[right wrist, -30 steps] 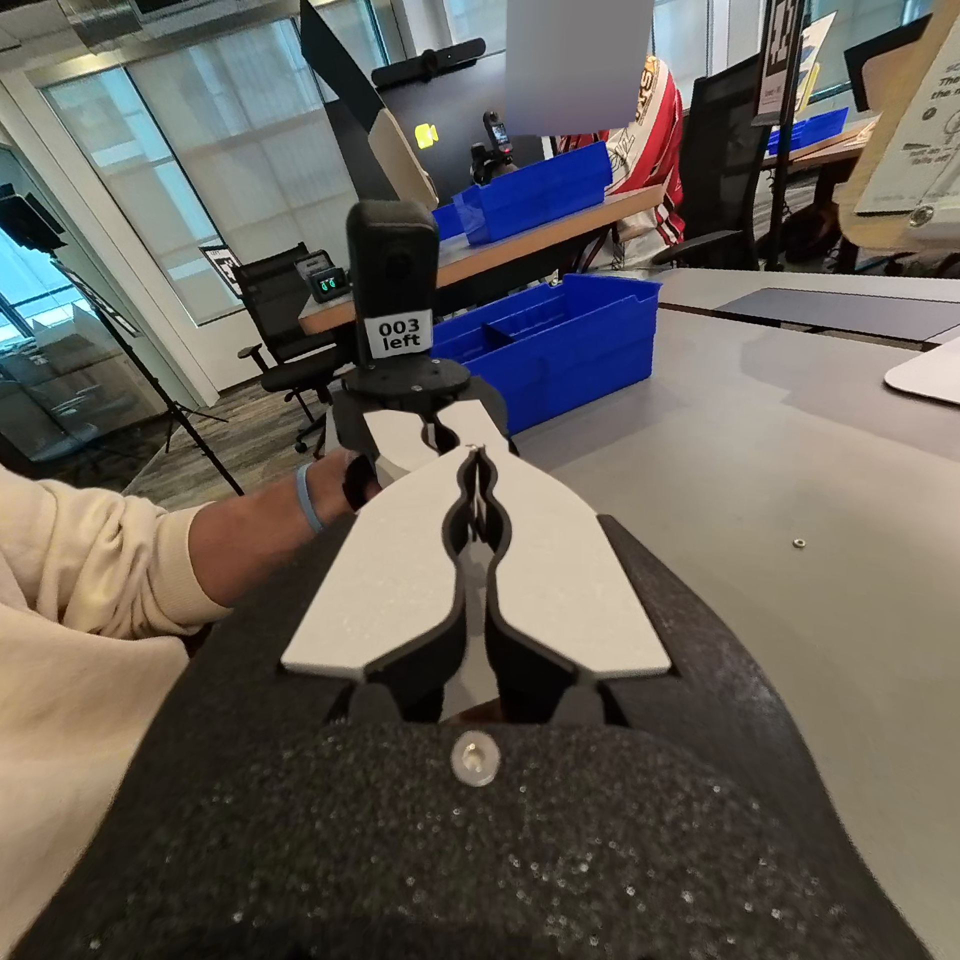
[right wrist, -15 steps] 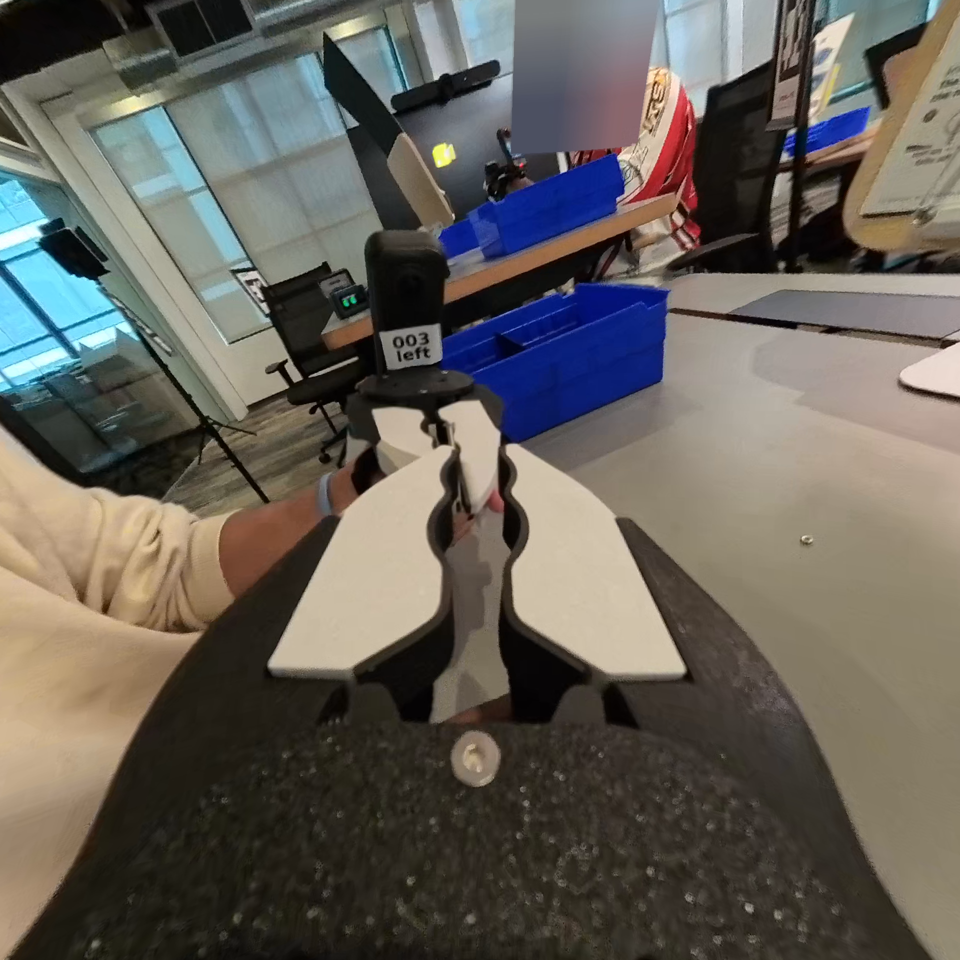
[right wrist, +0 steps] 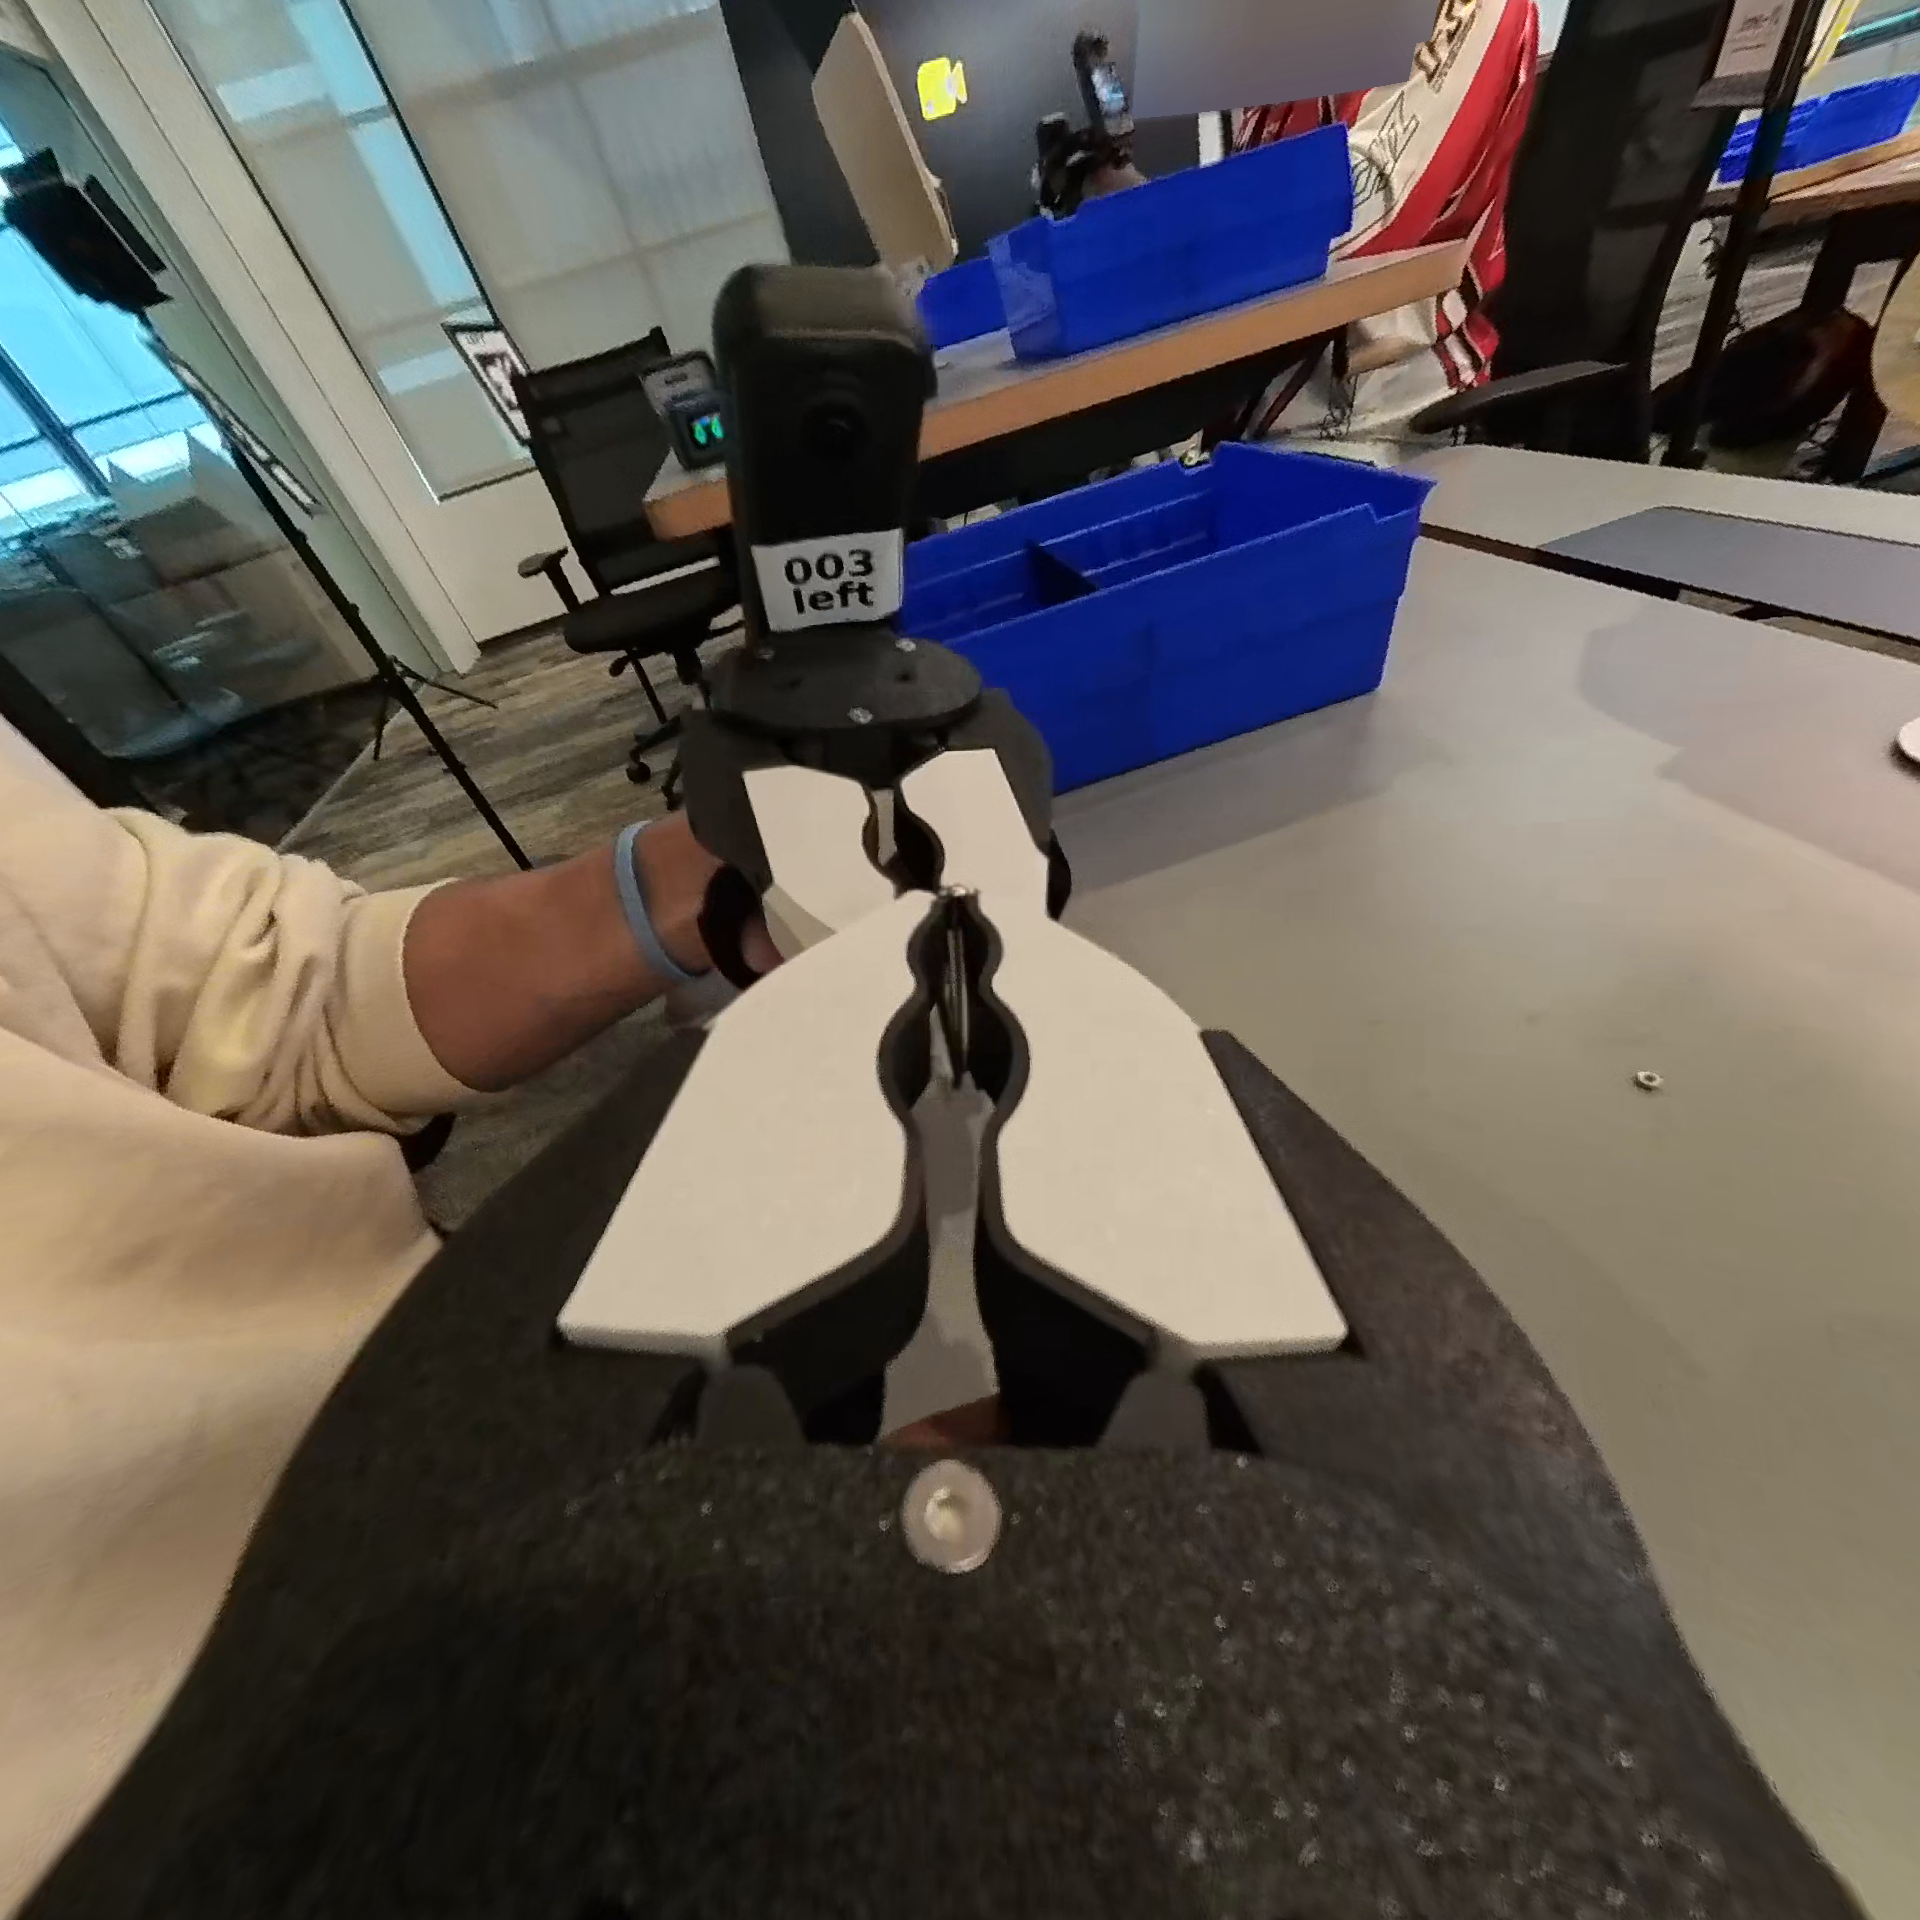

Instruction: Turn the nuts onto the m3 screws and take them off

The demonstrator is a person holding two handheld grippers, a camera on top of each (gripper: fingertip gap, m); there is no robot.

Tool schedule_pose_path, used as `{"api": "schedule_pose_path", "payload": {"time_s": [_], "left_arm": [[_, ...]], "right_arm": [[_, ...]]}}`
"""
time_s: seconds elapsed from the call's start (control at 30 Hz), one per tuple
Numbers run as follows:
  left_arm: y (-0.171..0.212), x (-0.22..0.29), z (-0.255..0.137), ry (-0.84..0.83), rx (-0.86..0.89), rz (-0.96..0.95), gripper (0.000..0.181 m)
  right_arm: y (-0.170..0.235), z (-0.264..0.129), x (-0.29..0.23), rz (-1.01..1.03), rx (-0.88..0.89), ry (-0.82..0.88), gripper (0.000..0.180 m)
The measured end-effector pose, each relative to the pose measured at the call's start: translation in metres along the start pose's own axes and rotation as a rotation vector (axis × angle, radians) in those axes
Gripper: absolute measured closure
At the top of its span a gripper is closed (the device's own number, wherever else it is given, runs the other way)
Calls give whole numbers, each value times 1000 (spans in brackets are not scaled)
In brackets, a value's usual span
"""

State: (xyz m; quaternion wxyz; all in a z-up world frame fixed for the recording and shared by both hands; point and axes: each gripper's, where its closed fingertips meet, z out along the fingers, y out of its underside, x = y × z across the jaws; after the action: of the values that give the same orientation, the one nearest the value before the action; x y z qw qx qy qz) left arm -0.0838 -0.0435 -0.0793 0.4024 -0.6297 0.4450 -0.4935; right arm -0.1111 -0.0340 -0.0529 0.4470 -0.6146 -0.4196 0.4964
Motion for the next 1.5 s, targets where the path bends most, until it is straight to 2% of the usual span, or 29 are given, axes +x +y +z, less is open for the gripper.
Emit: {"api": "schedule_pose_path", "payload": {"time_s": [0.03,0.1,0.13,0.23,0.37,0.43,0.57,0.77,0.9,1.07,1.17,1.23,1.5], "left_arm": [[3,-1,-2,-13,-23,13,176],[7,-8,-9,-71,-66,35,160],[7,-11,-14,-92,-75,42,159],[-6,-12,-25,-98,-26,26,164],[-5,-13,-27,-127,-45,65,165],[-2,-16,-27,-153,-78,83,162],[-3,-11,-25,-108,-87,54,168],[-2,-3,-23,-43,-29,38,165],[-9,0,-19,-54,21,55,161],[-19,4,-13,-27,87,34,160],[-22,4,-12,-22,112,28,164],[-23,5,-13,-18,117,26,177],[-23,-3,-27,-69,76,25,179]], "right_arm": [[0,-1,0,-12,-14,-6,177],[2,-6,3,-44,-49,-4,177],[4,-8,4,-70,-76,5,177],[7,-10,10,-114,-113,38,177],[6,-7,12,-40,-106,12,177],[14,-7,12,-93,-166,19,177],[22,-3,7,-225,-253,37,177],[3,-3,4,-117,-125,-4,177],[-18,-4,-3,73,50,-114,177],[-28,-1,-7,209,214,-185,178],[-24,3,-4,211,214,-158,178],[-24,3,-5,214,221,-160,178],[-12,-5,1,124,122,-91,180]]}}
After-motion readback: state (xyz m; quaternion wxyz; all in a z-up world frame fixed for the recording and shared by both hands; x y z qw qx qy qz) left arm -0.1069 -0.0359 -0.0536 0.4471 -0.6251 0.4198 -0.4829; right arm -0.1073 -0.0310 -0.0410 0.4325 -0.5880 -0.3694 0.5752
